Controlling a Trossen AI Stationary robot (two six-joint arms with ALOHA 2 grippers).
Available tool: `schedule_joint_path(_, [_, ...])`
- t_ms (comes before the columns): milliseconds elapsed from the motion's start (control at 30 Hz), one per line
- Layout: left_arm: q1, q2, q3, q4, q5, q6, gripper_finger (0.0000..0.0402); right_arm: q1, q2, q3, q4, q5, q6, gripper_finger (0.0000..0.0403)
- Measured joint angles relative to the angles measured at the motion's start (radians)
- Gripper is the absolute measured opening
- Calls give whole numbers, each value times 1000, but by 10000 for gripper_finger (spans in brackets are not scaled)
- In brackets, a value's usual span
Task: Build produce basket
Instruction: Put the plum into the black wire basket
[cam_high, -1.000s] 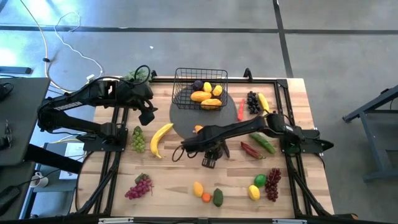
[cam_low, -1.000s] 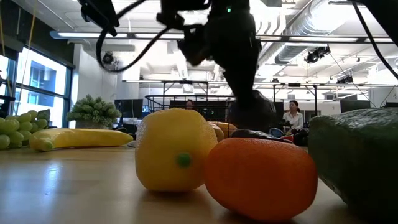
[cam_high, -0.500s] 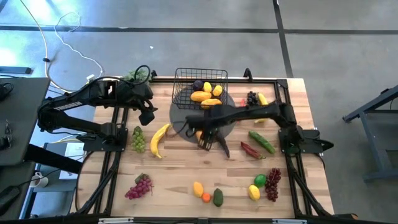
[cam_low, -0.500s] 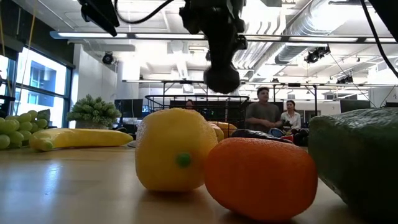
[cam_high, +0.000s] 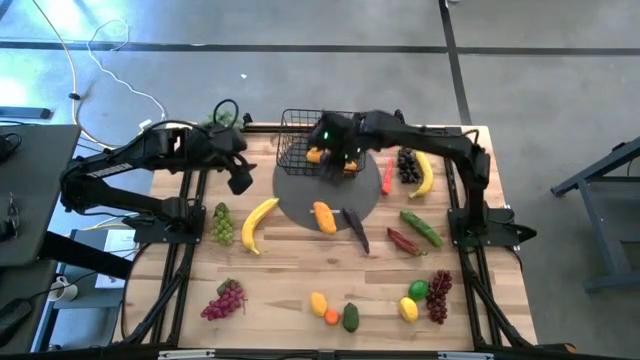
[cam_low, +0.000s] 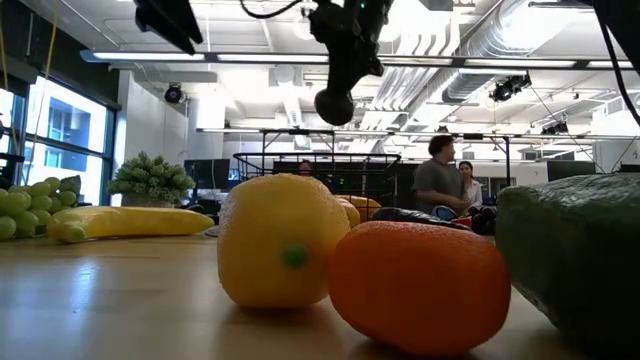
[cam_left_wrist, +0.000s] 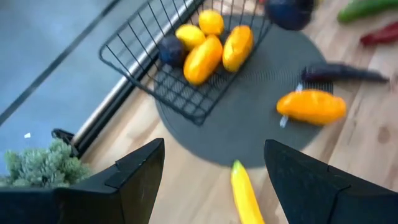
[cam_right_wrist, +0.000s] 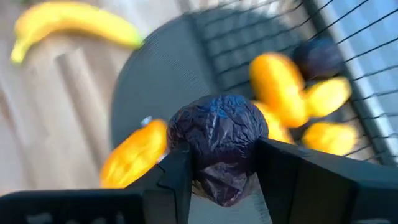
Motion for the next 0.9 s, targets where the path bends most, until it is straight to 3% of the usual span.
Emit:
schedule_joint_path(433, [144,0,0,251,-47,38,266,-242,6,0,85,-6,-229,95])
schedule_joint_path(633, [211,8,0,359,-79,79,266,-293,41,0,183,-26,-250,86])
schedule_joint_path(900, [275,8,0,385,-124,80,266,-314,118,0,371,-64,-187,86])
